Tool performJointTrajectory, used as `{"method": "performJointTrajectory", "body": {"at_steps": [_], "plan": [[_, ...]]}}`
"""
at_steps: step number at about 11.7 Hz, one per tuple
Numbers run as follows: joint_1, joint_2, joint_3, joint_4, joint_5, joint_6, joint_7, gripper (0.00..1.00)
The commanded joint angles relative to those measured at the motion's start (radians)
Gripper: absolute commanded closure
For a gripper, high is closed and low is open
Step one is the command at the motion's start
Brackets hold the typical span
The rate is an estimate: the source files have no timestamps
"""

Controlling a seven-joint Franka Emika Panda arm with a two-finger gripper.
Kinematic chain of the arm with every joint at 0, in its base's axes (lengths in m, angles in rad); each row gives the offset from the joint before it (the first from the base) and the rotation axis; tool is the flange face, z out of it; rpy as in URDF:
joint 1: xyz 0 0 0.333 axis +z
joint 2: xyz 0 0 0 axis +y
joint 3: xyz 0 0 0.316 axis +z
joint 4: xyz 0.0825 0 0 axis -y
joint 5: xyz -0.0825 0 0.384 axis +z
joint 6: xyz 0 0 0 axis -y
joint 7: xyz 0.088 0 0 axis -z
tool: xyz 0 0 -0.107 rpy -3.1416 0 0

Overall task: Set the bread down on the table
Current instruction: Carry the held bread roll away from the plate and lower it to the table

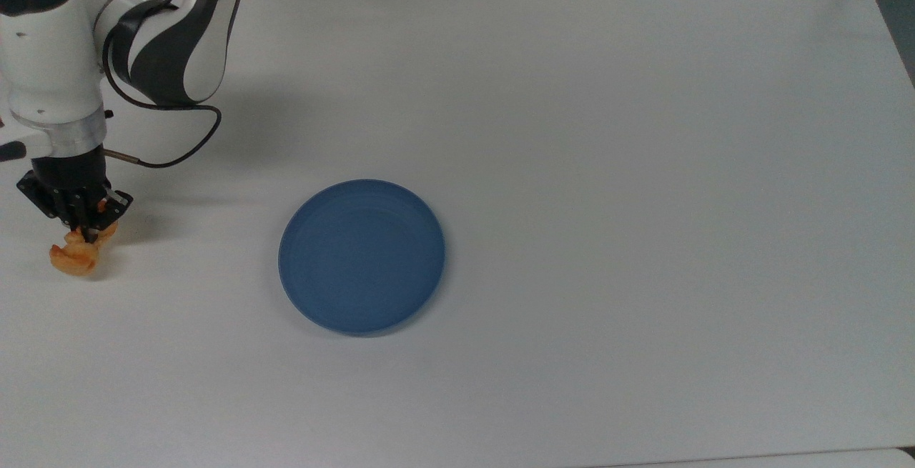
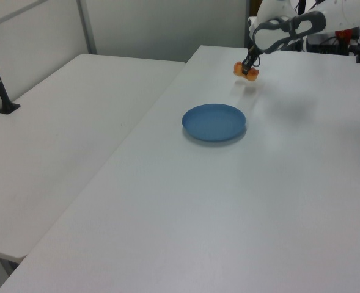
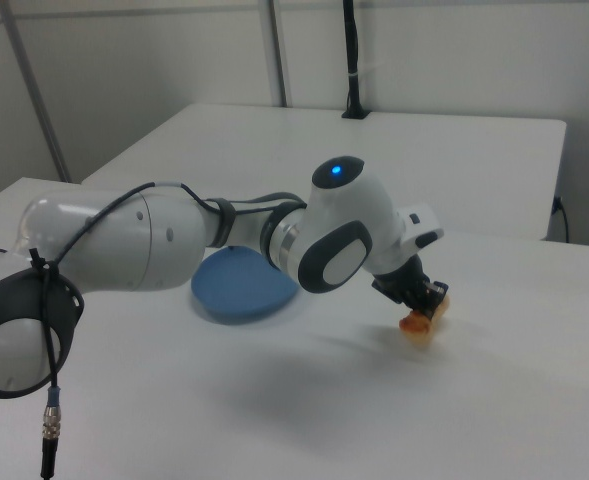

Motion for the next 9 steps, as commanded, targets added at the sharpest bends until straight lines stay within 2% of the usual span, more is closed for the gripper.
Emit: {"method": "performJointTrajectory", "body": {"at_steps": [1, 3, 6, 7, 9], "plan": [[0.0, 0.048, 0.003, 0.028, 0.022, 0.04, -0.021, 0.82], [0.0, 0.048, 0.003, 0.027, 0.024, 0.051, -0.02, 0.65], [0.0, 0.048, 0.003, 0.025, 0.025, 0.053, 0.022, 0.07], [0.0, 0.048, 0.002, 0.025, 0.024, 0.053, 0.022, 0.0], [-0.003, 0.042, -0.003, 0.022, 0.025, 0.053, 0.023, 0.0]]}}
